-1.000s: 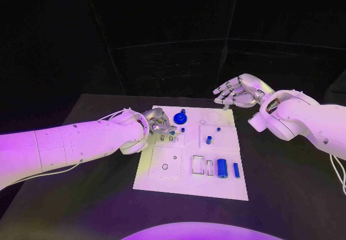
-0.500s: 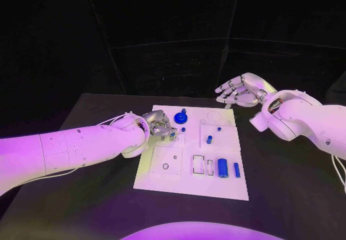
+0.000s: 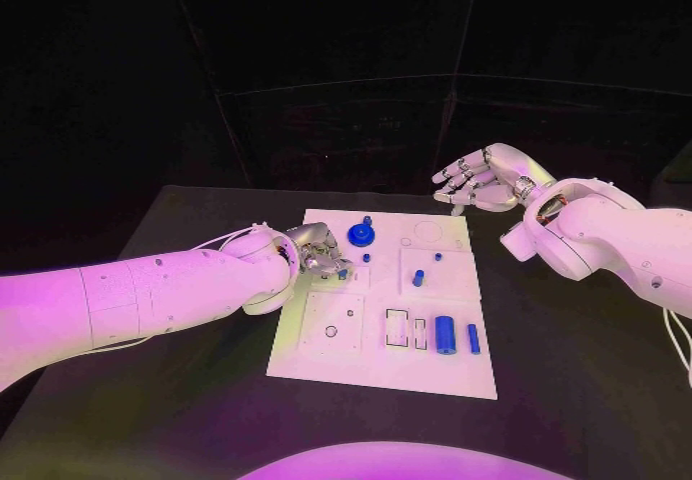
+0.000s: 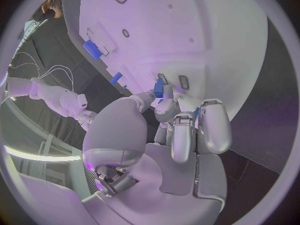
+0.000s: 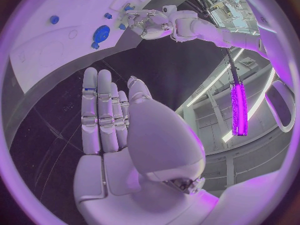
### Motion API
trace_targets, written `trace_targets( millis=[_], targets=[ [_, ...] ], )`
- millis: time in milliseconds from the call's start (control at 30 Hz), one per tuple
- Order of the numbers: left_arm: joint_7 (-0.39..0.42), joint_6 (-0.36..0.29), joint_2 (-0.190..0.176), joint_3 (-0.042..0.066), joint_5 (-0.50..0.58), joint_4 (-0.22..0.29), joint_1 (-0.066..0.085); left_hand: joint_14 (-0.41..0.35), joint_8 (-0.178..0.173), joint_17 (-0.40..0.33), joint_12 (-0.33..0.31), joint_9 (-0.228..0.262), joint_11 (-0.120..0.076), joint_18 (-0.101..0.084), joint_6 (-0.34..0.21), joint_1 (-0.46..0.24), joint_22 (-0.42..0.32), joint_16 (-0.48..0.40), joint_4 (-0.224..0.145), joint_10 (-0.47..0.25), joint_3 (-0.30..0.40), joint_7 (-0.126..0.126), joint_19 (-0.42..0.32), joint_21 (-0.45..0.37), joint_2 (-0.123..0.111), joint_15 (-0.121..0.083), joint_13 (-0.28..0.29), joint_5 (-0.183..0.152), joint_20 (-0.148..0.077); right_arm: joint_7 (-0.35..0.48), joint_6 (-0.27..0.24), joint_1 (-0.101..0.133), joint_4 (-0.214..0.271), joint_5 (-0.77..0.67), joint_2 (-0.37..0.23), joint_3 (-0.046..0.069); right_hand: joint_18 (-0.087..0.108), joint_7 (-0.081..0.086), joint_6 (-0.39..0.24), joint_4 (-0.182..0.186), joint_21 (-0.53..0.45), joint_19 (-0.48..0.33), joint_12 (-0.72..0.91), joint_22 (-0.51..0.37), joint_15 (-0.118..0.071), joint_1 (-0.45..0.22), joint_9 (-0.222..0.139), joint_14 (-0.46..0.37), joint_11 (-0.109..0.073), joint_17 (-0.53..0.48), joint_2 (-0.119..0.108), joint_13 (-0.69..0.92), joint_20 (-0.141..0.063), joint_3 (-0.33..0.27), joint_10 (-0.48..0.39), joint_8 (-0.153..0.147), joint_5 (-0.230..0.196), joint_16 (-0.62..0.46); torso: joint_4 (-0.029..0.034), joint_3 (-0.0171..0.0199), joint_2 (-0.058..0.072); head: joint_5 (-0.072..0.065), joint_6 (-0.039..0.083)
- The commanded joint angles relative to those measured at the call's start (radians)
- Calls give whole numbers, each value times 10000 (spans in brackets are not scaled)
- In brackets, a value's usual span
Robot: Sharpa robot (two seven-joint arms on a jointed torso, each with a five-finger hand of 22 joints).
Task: Assemble the parts on the task board
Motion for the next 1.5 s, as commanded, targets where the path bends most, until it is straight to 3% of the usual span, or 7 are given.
trace_targets(
  millis=[33,633,1333,1500],
  targets=[
    [-223,389,4,2,-161,3,11,1040,67,2634,-3,19,-11,-177,-60,75,11,31,-1712,76,1782,-44,77,42,-7,9,10,40,15,-23,-122,20,8,30,6,5,38,-51,16,88,-70,91,-11,-18,7,-88,-1,71,0,16,-54,-37,-14,-4,97,66,51,-69,16,5,-4,-25,-14],
    [-310,736,-31,2,-156,35,13,1040,76,2634,6,25,-10,-179,-49,37,13,31,-1698,95,1794,-52,75,40,-100,15,18,30,17,-48,-30,19,-32,30,43,5,34,-50,10,157,-103,111,-14,-39,14,-151,-5,85,3,25,-66,-90,-10,2,105,75,60,-98,14,6,-8,-19,-54],
    [-326,640,-117,5,9,212,13,1040,92,2634,102,30,-26,-191,-3,25,75,31,-1692,172,1817,-73,100,77,-163,9,131,32,14,-20,-138,18,-41,31,55,5,35,-57,18,199,-127,131,-10,-55,10,-169,-4,101,-3,34,-52,-128,-11,31,121,89,91,-116,14,7,-8,-39,-84],
    [-316,669,-117,5,104,209,14,1040,106,2634,132,29,-47,-192,65,-21,92,31,-1683,210,1813,-105,108,86,-281,-6,158,31,5,-16,-133,18,-49,39,69,5,36,-57,18,218,-139,138,-11,-63,10,-176,-5,105,-5,37,-51,-147,-11,43,123,93,116,-126,12,7,-4,-34,-89]
  ],
)
